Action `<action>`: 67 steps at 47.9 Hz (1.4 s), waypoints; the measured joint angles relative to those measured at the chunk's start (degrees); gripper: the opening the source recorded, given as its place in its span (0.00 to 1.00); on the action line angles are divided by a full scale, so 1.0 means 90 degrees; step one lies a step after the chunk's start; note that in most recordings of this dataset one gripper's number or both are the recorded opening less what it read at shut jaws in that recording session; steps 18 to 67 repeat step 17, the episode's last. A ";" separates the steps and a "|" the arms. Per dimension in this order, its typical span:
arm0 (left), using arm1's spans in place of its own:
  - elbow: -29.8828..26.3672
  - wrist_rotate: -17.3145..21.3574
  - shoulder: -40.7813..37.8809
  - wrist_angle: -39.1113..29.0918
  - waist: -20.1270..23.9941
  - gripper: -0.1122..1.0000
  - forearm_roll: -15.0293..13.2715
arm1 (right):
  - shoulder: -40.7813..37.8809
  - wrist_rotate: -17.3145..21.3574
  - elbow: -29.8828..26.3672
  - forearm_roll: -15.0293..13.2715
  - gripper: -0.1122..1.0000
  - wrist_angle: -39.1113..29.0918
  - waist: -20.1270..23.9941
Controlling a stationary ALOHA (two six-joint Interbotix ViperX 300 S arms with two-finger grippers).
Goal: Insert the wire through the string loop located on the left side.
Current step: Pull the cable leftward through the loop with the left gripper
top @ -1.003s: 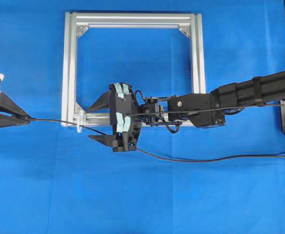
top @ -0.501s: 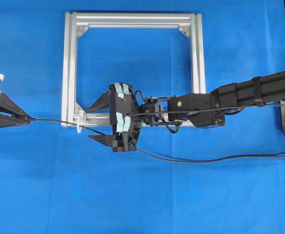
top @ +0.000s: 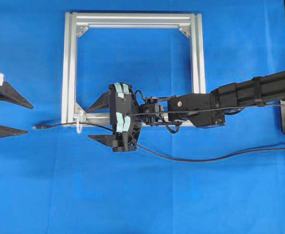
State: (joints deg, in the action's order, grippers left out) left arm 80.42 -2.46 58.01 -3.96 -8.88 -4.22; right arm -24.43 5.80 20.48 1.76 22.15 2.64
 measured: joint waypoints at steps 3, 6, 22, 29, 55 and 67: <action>0.0000 0.0000 0.0000 0.0000 0.0000 0.76 0.0000 | 0.0000 0.0000 0.0000 0.0000 0.95 0.0000 0.0000; 0.0000 0.0000 0.0049 0.0000 0.0000 0.76 -0.0010 | 0.0000 0.0000 0.0010 0.0010 0.95 0.0000 0.0000; -0.0215 0.0020 0.0312 0.0000 -0.0010 0.75 0.0000 | 0.0410 -0.0020 -0.0010 0.0000 0.95 -0.0117 0.0000; -0.0215 0.0020 0.0312 0.0000 -0.0010 0.75 0.0000 | 0.0410 -0.0020 -0.0010 0.0000 0.95 -0.0117 0.0000; -0.0215 0.0020 0.0312 0.0000 -0.0010 0.75 0.0000 | 0.0410 -0.0020 -0.0010 0.0000 0.95 -0.0117 0.0000; -0.0215 0.0020 0.0312 0.0000 -0.0010 0.75 0.0000 | 0.0410 -0.0020 -0.0010 0.0000 0.95 -0.0117 0.0000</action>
